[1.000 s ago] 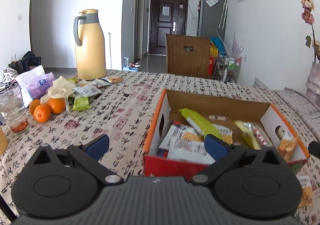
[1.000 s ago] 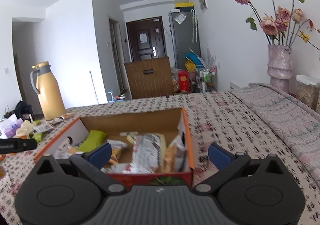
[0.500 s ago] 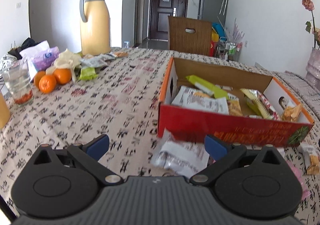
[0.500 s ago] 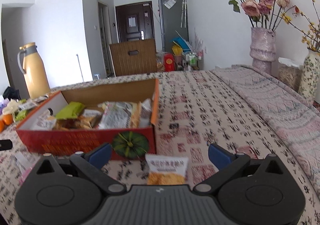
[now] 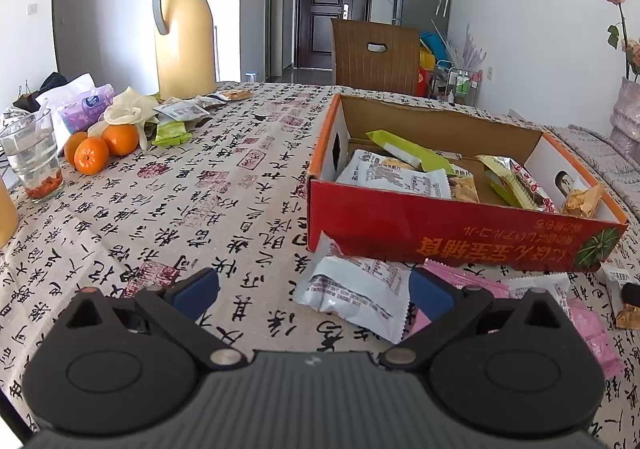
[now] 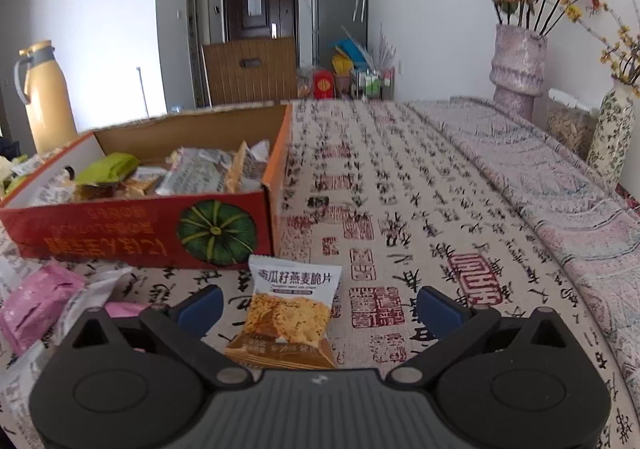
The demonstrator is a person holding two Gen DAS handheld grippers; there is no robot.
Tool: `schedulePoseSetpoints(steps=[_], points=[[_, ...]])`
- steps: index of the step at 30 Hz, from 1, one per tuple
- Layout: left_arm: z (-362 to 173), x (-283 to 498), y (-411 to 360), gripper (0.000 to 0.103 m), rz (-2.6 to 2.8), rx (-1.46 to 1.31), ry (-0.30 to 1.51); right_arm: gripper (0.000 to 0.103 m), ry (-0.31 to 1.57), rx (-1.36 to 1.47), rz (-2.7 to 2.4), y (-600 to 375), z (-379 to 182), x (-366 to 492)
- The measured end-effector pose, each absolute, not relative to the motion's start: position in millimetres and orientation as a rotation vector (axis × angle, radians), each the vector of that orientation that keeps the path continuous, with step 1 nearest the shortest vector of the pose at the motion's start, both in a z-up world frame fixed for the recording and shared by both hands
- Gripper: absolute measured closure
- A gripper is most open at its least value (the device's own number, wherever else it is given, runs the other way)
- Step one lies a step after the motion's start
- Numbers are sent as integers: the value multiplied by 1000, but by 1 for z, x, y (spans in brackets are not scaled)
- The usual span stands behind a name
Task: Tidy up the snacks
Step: 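Grasp the orange-printed oat crisp packet with the right gripper, then grasp the white packet with the left gripper while the right gripper holds the oat crisp packet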
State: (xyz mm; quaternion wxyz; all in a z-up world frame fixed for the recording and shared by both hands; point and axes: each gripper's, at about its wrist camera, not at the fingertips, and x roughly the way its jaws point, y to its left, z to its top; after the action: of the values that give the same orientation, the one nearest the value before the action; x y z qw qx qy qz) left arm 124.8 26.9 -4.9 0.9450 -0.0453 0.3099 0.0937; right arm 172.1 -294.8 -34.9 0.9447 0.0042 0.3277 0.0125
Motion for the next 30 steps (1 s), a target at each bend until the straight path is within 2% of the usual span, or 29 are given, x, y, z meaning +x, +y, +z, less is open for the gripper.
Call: schedulePoseSetpoints(steps=[6, 9, 12, 14, 17, 21, 30], points=[[-6, 124, 24, 0, 185, -82, 637, 2, 753, 35, 3, -297, -49, 191], [-8, 125, 24, 0, 183, -80, 643, 11, 752, 37, -11, -297, -50, 192], [-10, 127, 23, 0, 180, -77, 651, 26, 740, 33, -9, -296, -49, 190], [-11, 128, 22, 0, 181, -76, 656, 44, 730, 27, -2, -295, -48, 188], [-13, 129, 22, 0, 181, -76, 664, 60, 718, 1, 35, -292, -48, 185], [-16, 130, 21, 0, 179, -70, 674, 63, 694, -38, 55, -284, -47, 180], [-21, 146, 14, 0, 171, -24, 711, 63, 605, 45, 39, -292, -33, 170]])
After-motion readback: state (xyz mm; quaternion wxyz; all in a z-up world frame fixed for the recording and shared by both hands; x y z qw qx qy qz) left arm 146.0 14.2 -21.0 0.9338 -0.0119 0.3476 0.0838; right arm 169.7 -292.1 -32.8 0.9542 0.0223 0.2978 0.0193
